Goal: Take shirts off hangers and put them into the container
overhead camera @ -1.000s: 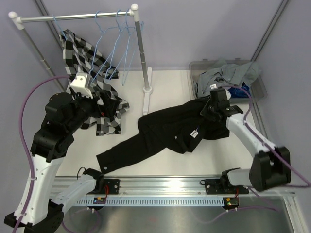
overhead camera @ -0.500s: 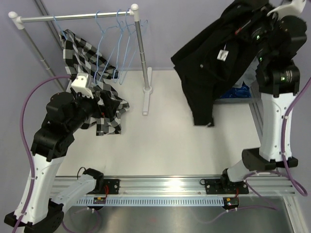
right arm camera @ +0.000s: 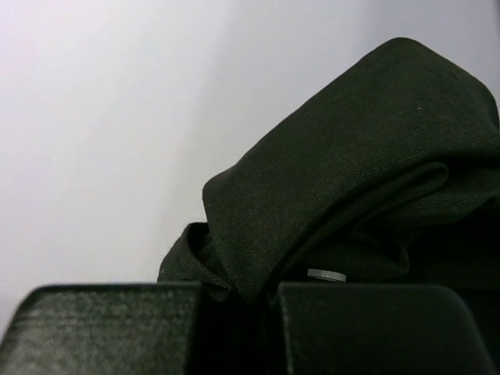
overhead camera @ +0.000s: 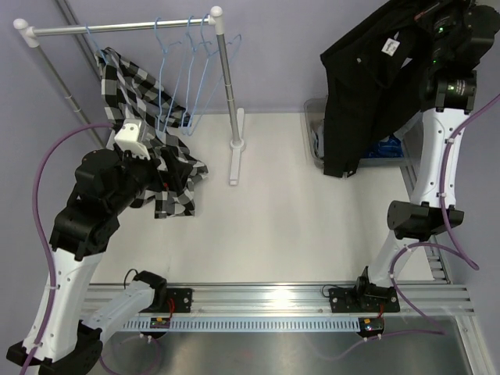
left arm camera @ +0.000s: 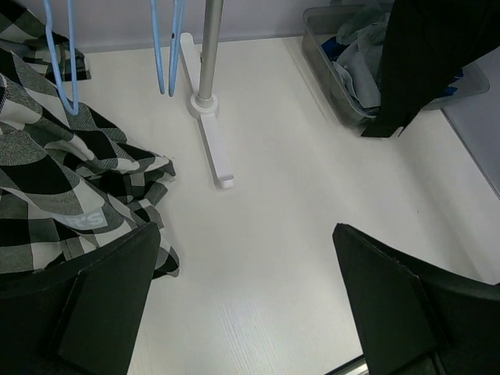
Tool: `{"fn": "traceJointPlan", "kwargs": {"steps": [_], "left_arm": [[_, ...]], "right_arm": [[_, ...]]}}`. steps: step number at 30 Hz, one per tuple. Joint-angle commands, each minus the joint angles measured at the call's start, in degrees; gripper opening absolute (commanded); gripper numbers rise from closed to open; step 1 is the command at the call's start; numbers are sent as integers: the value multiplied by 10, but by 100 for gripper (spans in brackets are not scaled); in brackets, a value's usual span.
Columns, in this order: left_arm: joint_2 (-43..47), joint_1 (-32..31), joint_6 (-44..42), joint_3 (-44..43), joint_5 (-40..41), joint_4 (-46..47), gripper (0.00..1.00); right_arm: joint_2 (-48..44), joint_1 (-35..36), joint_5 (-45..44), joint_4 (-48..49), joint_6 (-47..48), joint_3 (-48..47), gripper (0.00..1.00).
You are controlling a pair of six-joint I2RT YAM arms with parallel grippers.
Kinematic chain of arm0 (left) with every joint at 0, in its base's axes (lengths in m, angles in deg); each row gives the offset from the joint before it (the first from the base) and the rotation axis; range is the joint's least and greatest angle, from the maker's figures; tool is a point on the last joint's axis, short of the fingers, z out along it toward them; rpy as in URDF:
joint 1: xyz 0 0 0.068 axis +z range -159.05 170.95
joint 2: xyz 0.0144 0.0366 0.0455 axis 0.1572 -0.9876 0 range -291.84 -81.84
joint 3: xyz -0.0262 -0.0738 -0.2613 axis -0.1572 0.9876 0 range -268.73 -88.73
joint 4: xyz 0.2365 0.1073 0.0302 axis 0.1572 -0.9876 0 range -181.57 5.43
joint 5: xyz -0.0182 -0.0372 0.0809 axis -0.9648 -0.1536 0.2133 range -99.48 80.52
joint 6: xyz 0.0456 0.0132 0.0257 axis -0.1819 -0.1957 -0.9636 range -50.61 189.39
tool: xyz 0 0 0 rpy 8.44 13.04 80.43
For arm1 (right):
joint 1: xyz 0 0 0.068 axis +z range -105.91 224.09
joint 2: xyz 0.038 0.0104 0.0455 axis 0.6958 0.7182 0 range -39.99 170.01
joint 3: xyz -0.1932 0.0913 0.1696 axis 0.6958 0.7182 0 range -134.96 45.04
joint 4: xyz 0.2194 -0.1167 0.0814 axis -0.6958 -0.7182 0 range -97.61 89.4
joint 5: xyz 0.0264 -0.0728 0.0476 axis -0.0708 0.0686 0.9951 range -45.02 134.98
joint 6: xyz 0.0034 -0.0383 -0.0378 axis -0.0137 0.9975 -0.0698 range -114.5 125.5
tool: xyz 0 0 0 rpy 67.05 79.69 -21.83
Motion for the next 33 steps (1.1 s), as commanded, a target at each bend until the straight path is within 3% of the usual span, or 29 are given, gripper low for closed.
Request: {"fn": "traceJointPlan", "kwargs": {"steps": [1, 6, 10, 19, 26, 31, 33], "left_arm": [[3, 2, 6, 6, -8, 11, 99], [-6, 2, 15, 4, -16, 10, 99], [-15, 2, 16, 3, -21, 10, 99], [-12, 2, 20, 11, -22, 10, 99], [-9, 2, 24, 21, -21, 10, 99], [-5, 2, 26, 25, -15, 8, 99], [-4, 2, 26, 24, -11, 6, 99]], "right_arm": [[3, -39, 5, 104, -24, 5, 0], [-3, -63, 43, 80, -18, 69, 0], [-52, -64, 41, 147, -22, 285, 0], [-37, -62, 76, 159, -71, 497, 0], [92, -40, 63, -46, -92, 414, 0], [151, -35, 49, -129, -130, 369, 0], [182, -29, 39, -173, -130, 336, 6]]}}
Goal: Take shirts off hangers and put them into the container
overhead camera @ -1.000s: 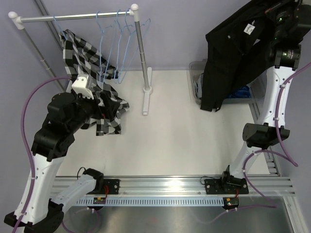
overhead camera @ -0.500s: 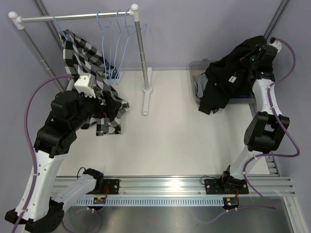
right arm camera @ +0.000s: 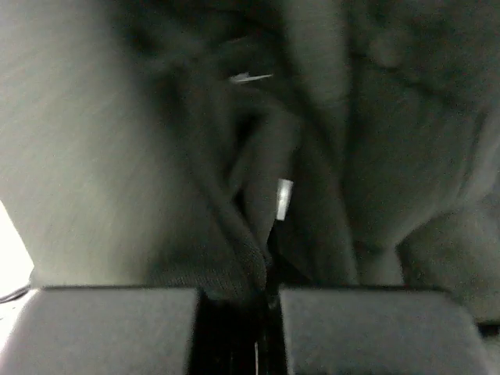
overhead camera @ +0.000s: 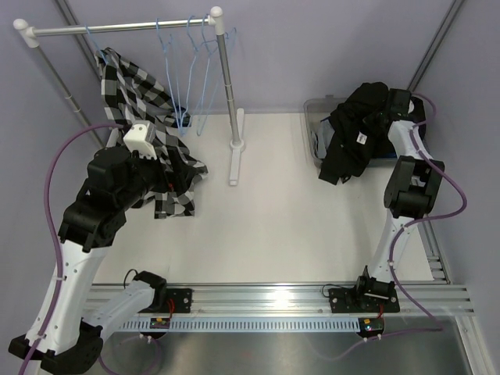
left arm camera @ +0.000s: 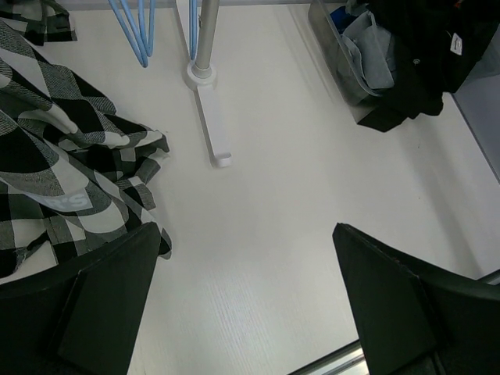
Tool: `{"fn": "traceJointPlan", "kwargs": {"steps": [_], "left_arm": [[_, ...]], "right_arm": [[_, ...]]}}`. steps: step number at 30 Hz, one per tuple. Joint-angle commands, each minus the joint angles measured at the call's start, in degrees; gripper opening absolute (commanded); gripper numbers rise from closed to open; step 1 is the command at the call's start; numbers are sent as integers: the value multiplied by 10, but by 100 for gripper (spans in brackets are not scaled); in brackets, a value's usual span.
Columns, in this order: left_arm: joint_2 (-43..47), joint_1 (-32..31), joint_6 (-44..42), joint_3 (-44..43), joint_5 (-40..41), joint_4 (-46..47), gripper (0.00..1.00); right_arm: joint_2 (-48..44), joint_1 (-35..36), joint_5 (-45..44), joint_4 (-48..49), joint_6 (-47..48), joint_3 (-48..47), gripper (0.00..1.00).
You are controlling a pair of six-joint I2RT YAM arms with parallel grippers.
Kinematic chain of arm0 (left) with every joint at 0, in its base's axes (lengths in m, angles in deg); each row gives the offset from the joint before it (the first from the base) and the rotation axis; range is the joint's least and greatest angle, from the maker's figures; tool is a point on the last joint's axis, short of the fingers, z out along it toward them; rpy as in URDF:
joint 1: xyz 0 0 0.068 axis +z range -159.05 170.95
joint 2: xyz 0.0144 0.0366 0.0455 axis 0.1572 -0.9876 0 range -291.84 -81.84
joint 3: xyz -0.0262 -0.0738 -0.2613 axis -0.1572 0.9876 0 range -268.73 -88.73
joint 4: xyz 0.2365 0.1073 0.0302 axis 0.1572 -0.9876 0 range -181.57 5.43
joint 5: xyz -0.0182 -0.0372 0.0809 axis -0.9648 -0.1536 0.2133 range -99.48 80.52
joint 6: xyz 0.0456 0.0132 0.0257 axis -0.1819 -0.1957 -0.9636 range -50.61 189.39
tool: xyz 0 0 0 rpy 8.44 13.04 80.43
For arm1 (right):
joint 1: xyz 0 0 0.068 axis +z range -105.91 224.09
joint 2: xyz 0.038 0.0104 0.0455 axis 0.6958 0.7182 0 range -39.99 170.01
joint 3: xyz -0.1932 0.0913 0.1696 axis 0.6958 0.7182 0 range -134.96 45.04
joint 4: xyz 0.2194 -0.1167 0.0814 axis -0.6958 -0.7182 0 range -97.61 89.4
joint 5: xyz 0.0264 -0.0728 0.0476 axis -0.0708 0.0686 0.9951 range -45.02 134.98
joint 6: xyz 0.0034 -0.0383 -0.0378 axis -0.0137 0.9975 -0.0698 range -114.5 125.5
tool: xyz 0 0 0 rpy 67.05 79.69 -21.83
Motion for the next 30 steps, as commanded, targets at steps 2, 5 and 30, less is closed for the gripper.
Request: {"fn": "traceJointPlan", "kwargs": {"steps": [2, 5, 30], "left_arm": [[12, 2, 9, 0, -5, 11, 99], [15, 2, 9, 2, -6, 10, 99], [37, 2, -16, -28, 1, 5, 99]], "right_arm": [[68, 13, -12, -156, -15, -80, 12], [95, 19, -18, -204, -6, -117, 16], [-451, 20, 53, 47, 156, 280, 100]]}}
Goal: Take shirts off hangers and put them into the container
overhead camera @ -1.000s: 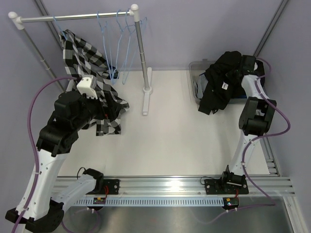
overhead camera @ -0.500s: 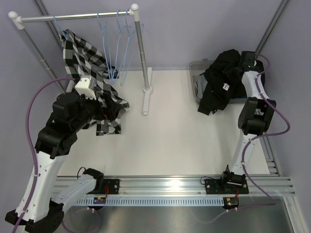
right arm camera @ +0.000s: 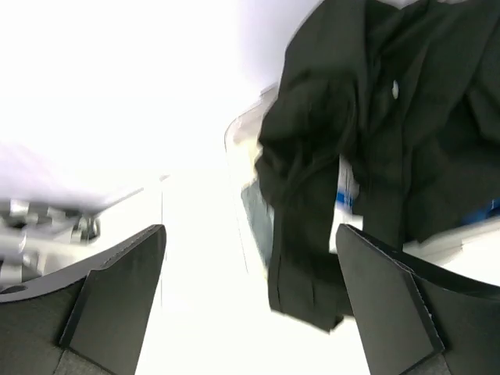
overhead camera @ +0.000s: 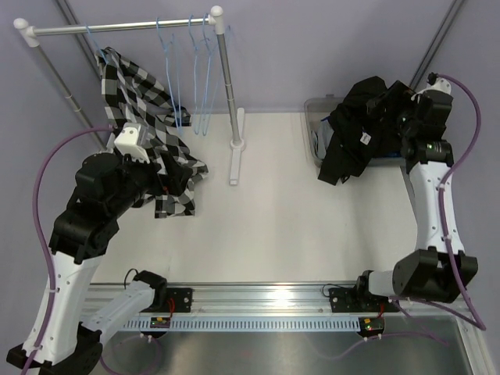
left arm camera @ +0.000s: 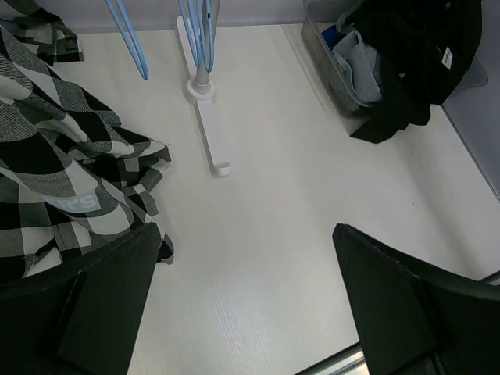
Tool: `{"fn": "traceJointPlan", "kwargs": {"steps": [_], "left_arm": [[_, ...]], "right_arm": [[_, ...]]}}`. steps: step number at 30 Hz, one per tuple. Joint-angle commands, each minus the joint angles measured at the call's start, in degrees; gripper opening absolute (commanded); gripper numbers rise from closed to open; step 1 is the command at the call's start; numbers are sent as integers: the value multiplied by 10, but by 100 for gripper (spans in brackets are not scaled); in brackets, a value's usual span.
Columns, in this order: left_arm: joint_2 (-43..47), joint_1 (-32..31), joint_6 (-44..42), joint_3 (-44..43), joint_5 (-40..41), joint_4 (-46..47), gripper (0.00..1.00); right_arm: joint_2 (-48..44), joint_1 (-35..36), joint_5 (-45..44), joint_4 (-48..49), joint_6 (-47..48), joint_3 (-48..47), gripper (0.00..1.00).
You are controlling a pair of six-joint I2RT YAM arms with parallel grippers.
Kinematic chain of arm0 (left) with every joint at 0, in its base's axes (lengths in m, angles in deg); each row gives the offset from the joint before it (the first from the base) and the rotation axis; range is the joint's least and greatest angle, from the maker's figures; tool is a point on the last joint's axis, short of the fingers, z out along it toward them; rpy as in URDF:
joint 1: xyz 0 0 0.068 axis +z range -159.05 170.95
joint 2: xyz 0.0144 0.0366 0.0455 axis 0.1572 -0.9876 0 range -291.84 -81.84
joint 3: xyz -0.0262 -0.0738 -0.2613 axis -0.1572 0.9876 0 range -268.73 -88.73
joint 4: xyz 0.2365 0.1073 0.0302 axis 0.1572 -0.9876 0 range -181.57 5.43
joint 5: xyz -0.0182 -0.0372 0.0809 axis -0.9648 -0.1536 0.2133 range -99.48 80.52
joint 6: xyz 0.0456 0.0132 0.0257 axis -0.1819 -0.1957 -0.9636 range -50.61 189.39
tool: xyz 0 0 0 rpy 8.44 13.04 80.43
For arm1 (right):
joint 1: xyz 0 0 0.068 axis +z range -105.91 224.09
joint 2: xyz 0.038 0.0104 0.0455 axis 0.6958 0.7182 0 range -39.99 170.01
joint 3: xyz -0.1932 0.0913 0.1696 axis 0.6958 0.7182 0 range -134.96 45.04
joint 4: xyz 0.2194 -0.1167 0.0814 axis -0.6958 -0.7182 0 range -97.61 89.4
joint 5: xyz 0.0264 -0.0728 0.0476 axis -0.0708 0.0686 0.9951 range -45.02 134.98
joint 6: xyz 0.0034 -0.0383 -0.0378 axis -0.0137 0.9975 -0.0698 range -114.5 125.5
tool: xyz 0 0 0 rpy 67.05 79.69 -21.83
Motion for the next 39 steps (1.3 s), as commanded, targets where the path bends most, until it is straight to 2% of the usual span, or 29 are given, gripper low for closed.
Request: {"fn": "traceJointPlan", "kwargs": {"steps": [1, 5, 6, 10, 13, 17, 21, 27, 31, 32, 34, 39], "left_arm": [[13, 2, -11, -12, 0, 13, 99], [21, 1, -6, 3, -6, 13, 99], [22, 1, -6, 5, -7, 13, 99], [24, 1, -5, 16, -9, 14, 99], [25, 1, -6, 19, -8, 14, 99], [29, 1, -5, 26, -7, 13, 99], [33, 1, -5, 27, 0, 12, 99], [38, 1, -10, 27, 9, 12, 99], [38, 1, -12, 29, 13, 10, 99], [38, 1, -13, 28, 13, 10, 99], [38, 1, -13, 28, 14, 9, 99], [39, 1, -16, 28, 19, 10, 99]], "right_arm": [[-43, 6, 49, 50, 9, 104, 99], [-94, 13, 66, 83, -24, 225, 100], [-98, 19, 65, 91, -26, 272, 100], [-99, 53, 32, 152, -43, 362, 99], [-66, 85, -5, 181, -44, 377, 99], [12, 92, -23, 236, -39, 363, 98], [79, 92, -34, 231, -29, 321, 95], [112, 92, -20, 244, -24, 301, 71], [100, 92, -18, 245, -10, 300, 31], [89, 92, -21, 237, -9, 296, 14], [75, 92, -30, 207, -6, 288, 1], [34, 92, -26, 110, -7, 237, 0]]}}
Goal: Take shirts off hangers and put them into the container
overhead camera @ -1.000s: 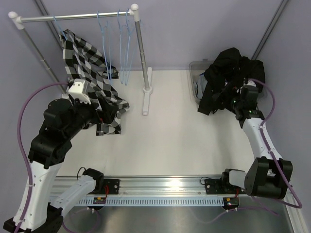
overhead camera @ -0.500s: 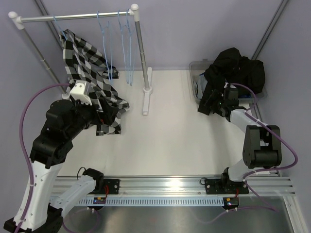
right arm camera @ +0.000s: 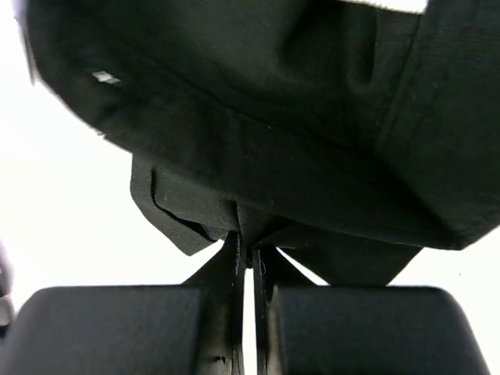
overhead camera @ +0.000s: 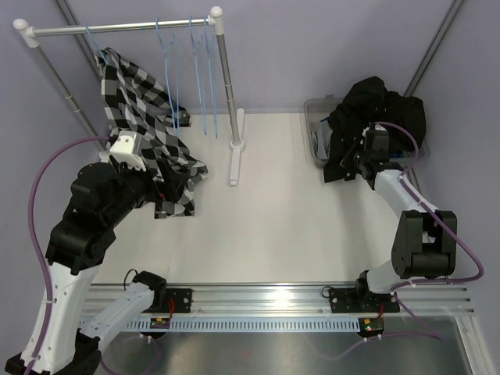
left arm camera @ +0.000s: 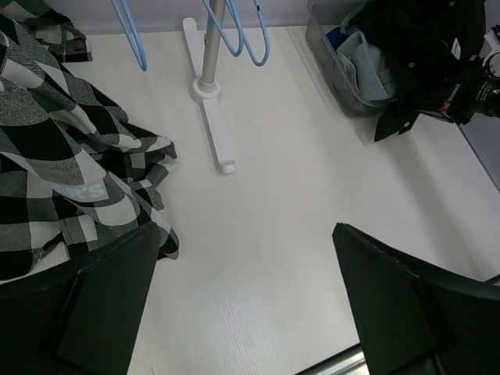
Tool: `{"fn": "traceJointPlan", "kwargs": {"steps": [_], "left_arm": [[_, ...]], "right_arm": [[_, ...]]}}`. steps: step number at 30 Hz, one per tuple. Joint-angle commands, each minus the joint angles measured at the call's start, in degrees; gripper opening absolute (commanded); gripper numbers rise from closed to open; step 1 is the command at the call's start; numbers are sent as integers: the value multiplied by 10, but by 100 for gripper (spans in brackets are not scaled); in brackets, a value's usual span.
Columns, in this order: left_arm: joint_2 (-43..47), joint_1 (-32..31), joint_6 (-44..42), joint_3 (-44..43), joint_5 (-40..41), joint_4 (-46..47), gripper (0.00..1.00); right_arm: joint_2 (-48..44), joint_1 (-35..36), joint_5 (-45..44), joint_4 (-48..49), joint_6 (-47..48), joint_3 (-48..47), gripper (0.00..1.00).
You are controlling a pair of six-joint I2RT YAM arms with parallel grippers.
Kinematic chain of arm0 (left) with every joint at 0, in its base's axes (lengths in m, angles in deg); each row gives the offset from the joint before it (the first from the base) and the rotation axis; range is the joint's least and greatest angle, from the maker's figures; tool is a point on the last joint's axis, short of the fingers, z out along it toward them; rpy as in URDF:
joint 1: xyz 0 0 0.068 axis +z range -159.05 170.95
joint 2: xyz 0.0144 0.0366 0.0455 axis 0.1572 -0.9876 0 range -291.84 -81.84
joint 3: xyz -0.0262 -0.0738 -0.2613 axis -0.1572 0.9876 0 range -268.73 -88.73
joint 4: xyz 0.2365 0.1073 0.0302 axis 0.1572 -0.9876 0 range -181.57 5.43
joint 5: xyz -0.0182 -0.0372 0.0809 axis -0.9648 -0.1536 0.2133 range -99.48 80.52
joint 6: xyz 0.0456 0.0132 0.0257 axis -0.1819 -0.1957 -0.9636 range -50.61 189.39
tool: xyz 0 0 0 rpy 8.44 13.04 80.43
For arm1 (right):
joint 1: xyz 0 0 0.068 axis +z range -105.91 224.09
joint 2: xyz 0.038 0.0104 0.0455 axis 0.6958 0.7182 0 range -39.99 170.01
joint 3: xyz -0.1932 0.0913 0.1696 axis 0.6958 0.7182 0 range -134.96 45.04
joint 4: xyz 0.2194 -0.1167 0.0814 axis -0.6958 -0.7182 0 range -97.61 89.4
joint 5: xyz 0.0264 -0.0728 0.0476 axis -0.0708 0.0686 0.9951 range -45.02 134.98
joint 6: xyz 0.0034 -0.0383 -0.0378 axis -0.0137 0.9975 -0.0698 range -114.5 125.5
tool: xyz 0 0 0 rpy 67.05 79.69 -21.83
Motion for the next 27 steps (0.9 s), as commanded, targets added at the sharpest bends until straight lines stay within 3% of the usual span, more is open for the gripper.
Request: {"fn": "traceJointPlan", "kwargs": {"steps": [1, 6, 14, 20, 24, 27], "left_arm": [[5, 1, -13, 3, 11, 11, 99], [3, 1, -14, 1, 11, 11, 99], [4, 2, -13, 4, 21, 10, 99], [20, 2, -9, 8, 36, 5, 99], [31, 1, -7, 6, 43, 5, 99], [34, 1, -8, 5, 59, 5, 99]], "right_arm": [[-54, 1, -2, -61, 9, -64, 0], [-44, 1, 13, -122, 10, -194, 0], [144, -3, -16, -158, -10, -401, 0], [271, -5, -41, -162, -81, -416, 0], [294, -5, -63, -173, -146, -376, 0], [306, -5, -78, -185, -150, -372, 6]]}}
